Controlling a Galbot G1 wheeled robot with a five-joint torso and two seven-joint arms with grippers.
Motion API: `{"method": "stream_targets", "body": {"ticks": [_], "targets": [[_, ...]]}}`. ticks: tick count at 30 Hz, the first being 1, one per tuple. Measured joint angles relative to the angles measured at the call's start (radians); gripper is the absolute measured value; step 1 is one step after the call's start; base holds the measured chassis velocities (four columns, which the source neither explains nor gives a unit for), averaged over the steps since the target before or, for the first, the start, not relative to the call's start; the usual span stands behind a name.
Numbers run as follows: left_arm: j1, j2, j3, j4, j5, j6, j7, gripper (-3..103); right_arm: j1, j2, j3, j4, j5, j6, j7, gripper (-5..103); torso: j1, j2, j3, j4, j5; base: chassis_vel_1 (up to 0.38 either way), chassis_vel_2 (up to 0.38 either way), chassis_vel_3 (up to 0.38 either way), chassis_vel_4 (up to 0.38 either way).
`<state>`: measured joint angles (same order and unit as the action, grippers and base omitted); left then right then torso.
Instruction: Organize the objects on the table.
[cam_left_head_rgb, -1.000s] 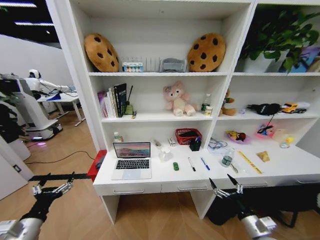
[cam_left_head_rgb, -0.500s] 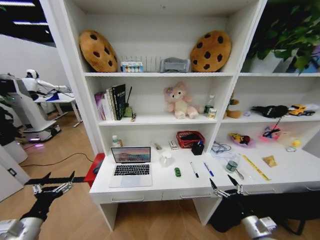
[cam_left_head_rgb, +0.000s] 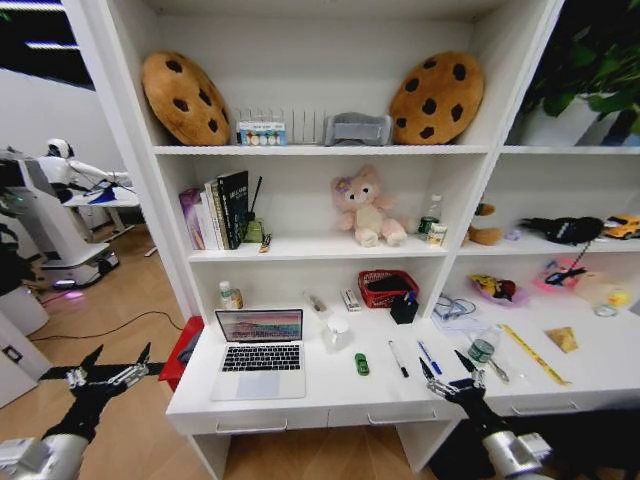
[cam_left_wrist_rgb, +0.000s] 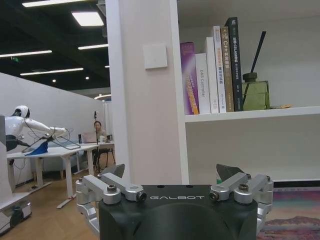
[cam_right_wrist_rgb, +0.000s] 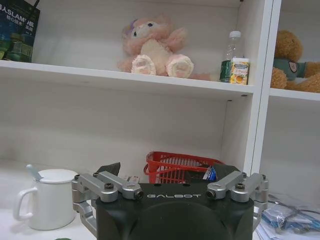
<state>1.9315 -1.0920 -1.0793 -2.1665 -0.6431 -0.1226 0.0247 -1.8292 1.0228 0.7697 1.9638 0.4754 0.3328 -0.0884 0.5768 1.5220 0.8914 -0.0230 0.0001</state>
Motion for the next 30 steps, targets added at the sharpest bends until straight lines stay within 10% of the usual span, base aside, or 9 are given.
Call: {"method": "stream_targets", "body": {"ticks": [19,30], "targets": [[-0.001,0.058,0.005,-0.009,-0.004,0.023,0.003,97,-0.009,0.03,-0.005,-0.007,-0.012,0.007,0.026,100,0.001,0.0,0.0,0.0001,-0.0001,-0.125,0.126,0.132,-0.128],[0.041,0.307,0.008,-0.047,-0.003,0.071,0.009,55,0.03,0.027,-0.043,-0.069,-0.014,0.016,0.035,100,-0.001,0.0,0.0,0.0005,-0.0001,-0.02,0.012,0.013,-0.006]]}}
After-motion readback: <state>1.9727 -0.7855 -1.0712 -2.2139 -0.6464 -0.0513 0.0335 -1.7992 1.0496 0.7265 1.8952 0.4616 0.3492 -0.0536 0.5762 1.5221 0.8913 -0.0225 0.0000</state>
